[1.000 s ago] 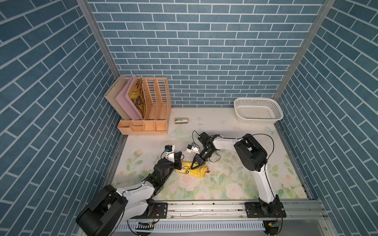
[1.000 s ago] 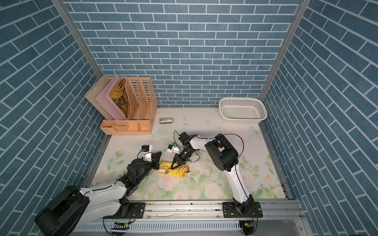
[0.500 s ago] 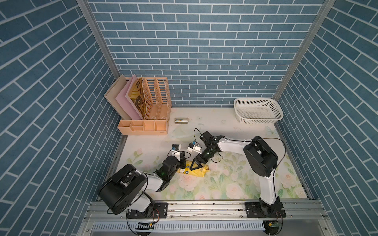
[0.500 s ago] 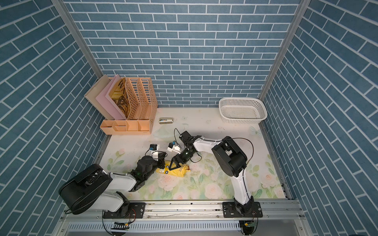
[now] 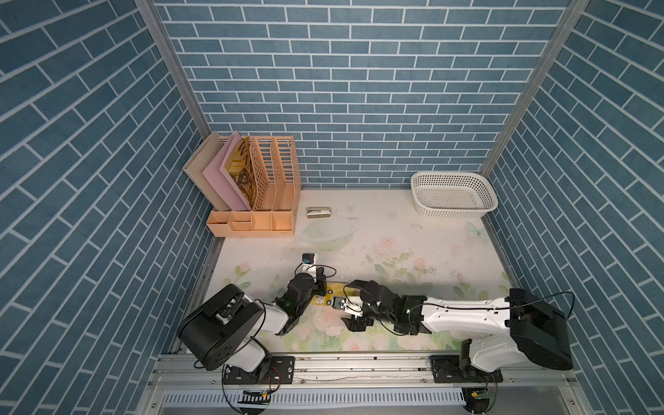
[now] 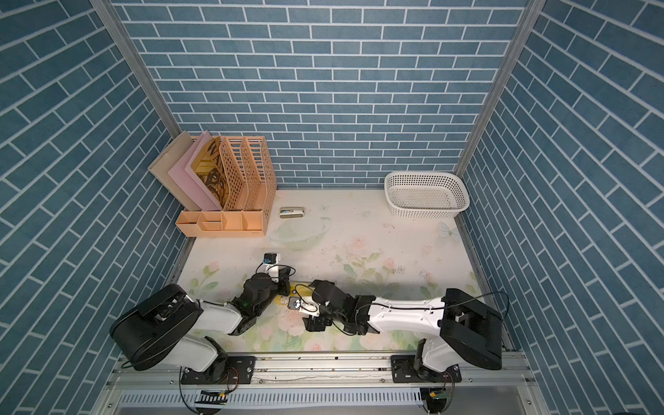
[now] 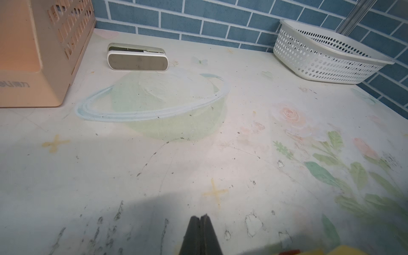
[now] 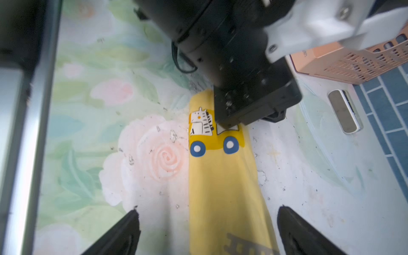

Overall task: Roll up the pillowcase
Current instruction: Pick up the pillowcase at the center of the board.

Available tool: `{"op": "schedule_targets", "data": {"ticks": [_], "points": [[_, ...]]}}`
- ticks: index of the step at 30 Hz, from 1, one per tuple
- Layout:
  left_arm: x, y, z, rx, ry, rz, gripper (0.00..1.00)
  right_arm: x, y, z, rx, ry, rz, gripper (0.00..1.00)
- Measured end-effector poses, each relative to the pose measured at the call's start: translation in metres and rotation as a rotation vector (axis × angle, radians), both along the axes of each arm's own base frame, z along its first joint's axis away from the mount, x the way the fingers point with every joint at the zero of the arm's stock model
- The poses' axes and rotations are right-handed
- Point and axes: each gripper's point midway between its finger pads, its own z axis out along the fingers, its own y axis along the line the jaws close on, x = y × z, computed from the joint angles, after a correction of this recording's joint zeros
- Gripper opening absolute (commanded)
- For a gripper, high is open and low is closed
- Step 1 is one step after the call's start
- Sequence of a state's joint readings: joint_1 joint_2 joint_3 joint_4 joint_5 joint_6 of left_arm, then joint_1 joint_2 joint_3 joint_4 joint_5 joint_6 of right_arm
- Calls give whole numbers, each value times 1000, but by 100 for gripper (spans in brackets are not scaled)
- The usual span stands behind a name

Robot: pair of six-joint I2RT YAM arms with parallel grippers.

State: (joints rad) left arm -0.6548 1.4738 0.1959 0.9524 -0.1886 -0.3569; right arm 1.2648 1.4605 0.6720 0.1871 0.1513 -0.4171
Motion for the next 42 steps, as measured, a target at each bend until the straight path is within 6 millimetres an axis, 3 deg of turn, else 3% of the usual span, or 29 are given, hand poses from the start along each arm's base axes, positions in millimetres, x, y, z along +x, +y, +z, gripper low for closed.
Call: {"op": "schedule_targets", "data": {"ticks": [8, 15, 20, 25, 27, 31, 33, 35, 38, 42], "points": [[0, 1, 0, 8, 0, -1, 2, 27, 13, -23, -87, -178, -49, 100], [0, 1, 2, 4, -5, -1, 2, 34, 41, -39, -129, -151, -7, 97], [0, 0, 6, -2, -14, 0, 2, 31, 52, -48, -147, -35, 61, 70], [4, 8, 16, -4, -40, 32, 8, 35, 53, -61, -172, 82, 99, 24], [4, 10, 26, -18, -62, 38, 20, 39, 54, -64, -172, 101, 107, 0], [6, 24, 55, -64, -120, 81, 50, 39, 59, -63, -157, 123, 128, 0], [4, 32, 79, -103, -175, 104, 58, 44, 57, -62, -148, 136, 125, 0], [3, 43, 101, -142, -225, 137, 59, 52, 53, -61, -144, 138, 106, 0], [-2, 62, 128, -185, -287, 198, 69, 74, 38, -58, -153, 134, 45, 0], [-11, 90, 148, -214, -337, 302, 69, 118, -7, -42, -211, 69, -89, 0]]}}
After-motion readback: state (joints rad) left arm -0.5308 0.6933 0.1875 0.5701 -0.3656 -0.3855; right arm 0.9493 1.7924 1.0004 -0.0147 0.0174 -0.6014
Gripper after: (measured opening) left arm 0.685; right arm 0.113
